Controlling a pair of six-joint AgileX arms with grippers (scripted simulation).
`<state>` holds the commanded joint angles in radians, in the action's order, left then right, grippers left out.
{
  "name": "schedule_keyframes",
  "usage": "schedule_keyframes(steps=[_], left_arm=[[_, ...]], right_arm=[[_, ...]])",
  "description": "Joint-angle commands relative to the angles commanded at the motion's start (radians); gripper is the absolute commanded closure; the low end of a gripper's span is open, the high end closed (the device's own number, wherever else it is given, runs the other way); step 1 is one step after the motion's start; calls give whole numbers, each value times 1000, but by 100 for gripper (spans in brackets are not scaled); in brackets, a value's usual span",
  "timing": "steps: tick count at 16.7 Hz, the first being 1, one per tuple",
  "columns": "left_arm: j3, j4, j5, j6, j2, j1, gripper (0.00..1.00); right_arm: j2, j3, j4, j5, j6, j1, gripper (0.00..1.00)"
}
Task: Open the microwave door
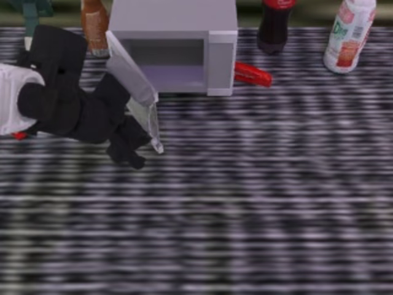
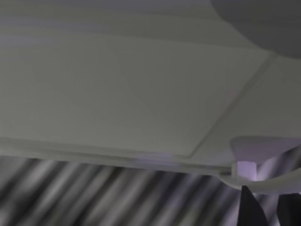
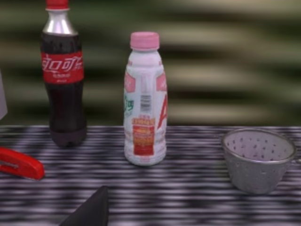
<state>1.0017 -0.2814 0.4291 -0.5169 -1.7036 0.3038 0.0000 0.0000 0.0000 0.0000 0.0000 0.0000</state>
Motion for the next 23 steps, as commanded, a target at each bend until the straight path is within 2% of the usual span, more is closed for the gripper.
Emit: schedule_keyframes(steps=[4,11,23], left_arm=[[-5,-3,7,1,0,4,100],[7,-37,42,-72,-2,-30,100],[7,-37,42,-73,-2,-30,100]], right_arm=[[0,0,0,0,0,0,0],[0,0,0,0,0,0,0],[0,0,0,0,0,0,0]])
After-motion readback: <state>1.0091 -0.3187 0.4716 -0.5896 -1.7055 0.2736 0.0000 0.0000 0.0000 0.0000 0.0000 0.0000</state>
